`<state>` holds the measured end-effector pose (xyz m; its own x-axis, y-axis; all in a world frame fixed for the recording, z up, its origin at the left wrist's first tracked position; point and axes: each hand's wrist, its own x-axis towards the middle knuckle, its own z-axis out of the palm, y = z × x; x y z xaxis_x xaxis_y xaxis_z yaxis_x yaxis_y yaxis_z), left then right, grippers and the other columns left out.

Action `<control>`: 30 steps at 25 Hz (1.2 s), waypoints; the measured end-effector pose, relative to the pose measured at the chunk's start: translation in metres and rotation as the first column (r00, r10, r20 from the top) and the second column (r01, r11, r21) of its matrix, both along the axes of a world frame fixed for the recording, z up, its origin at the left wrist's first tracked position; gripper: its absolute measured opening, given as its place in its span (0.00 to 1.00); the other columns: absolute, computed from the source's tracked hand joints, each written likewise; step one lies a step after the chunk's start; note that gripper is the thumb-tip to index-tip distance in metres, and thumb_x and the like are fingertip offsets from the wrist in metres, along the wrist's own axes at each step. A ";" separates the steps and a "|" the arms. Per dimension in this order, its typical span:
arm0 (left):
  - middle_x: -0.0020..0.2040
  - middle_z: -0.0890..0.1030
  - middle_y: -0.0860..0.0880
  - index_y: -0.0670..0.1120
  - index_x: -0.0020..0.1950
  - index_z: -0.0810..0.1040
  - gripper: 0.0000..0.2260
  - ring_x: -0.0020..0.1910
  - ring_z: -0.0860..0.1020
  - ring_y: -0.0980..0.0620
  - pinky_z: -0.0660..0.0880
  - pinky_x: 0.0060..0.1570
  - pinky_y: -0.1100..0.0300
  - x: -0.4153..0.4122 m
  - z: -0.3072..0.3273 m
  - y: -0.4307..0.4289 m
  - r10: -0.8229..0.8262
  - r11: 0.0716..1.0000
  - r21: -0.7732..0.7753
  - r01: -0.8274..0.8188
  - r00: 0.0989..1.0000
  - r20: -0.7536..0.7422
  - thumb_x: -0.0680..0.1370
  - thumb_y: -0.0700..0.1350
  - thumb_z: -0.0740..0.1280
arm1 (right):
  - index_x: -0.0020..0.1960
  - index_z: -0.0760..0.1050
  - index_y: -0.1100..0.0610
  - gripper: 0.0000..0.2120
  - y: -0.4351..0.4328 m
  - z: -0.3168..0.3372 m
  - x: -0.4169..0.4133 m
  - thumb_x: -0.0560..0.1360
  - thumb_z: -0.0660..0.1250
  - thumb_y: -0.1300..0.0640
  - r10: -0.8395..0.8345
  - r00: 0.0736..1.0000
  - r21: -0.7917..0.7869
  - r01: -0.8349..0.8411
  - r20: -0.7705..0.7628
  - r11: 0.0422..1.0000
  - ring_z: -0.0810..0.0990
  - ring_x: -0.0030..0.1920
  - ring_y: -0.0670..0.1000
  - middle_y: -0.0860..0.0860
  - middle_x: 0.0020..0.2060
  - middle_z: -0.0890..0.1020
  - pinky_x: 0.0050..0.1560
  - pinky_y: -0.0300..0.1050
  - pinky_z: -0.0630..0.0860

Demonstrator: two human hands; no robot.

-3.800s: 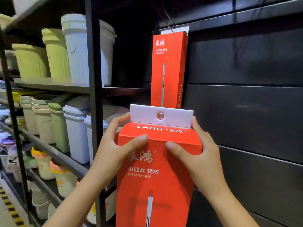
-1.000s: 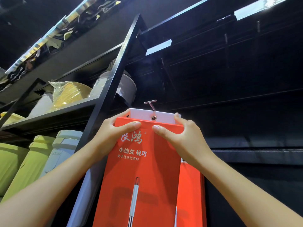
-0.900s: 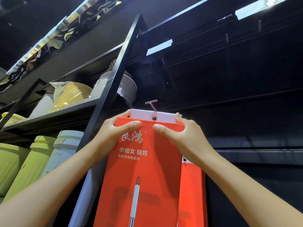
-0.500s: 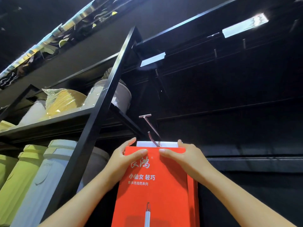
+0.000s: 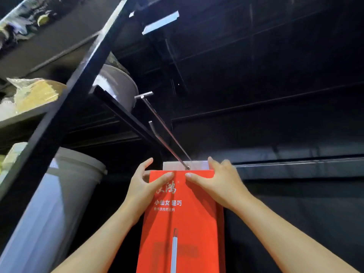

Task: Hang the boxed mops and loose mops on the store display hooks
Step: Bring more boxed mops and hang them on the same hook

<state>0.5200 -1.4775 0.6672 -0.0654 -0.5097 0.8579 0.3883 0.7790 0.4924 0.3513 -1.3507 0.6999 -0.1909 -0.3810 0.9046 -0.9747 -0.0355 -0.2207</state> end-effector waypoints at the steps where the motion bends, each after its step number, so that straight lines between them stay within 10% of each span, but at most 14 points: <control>1: 0.53 0.83 0.52 0.58 0.74 0.65 0.51 0.45 0.85 0.55 0.80 0.40 0.61 -0.006 -0.001 -0.004 0.015 1.000 -0.004 -0.015 1.000 -0.007 0.53 0.66 0.78 | 0.77 0.57 0.50 0.59 -0.003 -0.001 -0.004 0.54 0.52 0.17 -0.104 0.993 -0.034 0.103 -0.050 0.994 0.61 0.69 0.53 0.52 0.64 0.68 0.64 0.50 0.65; 10: 0.76 0.64 0.49 0.62 0.78 0.52 0.58 0.63 0.77 0.48 0.77 0.60 0.46 -0.024 -0.006 -0.024 0.048 0.995 0.085 -0.050 0.998 0.034 0.53 0.71 0.76 | 0.79 0.47 0.51 0.58 -0.028 -0.009 -0.016 0.60 0.64 0.23 0.139 0.964 -0.019 -0.139 0.225 0.990 0.53 0.75 0.59 0.56 0.74 0.60 0.69 0.58 0.61; 15: 0.77 0.62 0.48 0.58 0.79 0.50 0.57 0.49 0.77 0.62 0.76 0.43 0.62 -0.018 -0.006 -0.007 0.119 0.984 0.122 -0.127 0.991 0.068 0.56 0.69 0.73 | 0.79 0.47 0.52 0.58 -0.028 -0.011 -0.014 0.60 0.63 0.23 0.141 0.959 0.005 -0.147 0.245 0.989 0.51 0.75 0.59 0.56 0.74 0.59 0.70 0.58 0.60; 19: 0.78 0.61 0.45 0.55 0.80 0.49 0.54 0.74 0.65 0.42 0.66 0.69 0.41 -0.009 -0.001 0.004 0.325 0.915 0.178 -0.362 0.923 0.207 0.63 0.68 0.74 | 0.79 0.47 0.52 0.59 -0.017 -0.014 -0.005 0.60 0.63 0.22 0.073 0.948 0.064 -0.098 0.311 0.993 0.54 0.75 0.60 0.59 0.73 0.60 0.67 0.60 0.63; 25: 0.76 0.60 0.39 0.52 0.79 0.48 0.55 0.74 0.59 0.36 0.58 0.72 0.38 0.018 -0.011 0.050 0.647 0.581 -0.023 -0.814 0.444 0.620 0.63 0.67 0.75 | 0.78 0.45 0.57 0.63 0.019 -0.037 0.015 0.58 0.58 0.18 -0.335 0.930 0.259 0.289 0.155 0.922 0.59 0.72 0.63 0.63 0.72 0.63 0.66 0.61 0.64; 30: 0.80 0.48 0.38 0.48 0.80 0.43 0.54 0.78 0.47 0.34 0.45 0.73 0.34 0.041 -0.057 0.076 0.738 0.434 -0.450 -0.781 0.021 0.675 0.67 0.71 0.69 | 0.79 0.44 0.56 0.62 0.069 -0.074 0.019 0.59 0.56 0.17 -0.563 0.804 0.398 0.588 -0.192 0.704 0.61 0.71 0.62 0.61 0.70 0.64 0.67 0.63 0.63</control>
<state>0.5612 -1.4017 0.6103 -0.1390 -0.7131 0.6871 -0.9075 0.3695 0.1999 0.3698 -1.2820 0.6256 -0.4580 -0.5526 0.6964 -0.7848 0.6193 -0.0248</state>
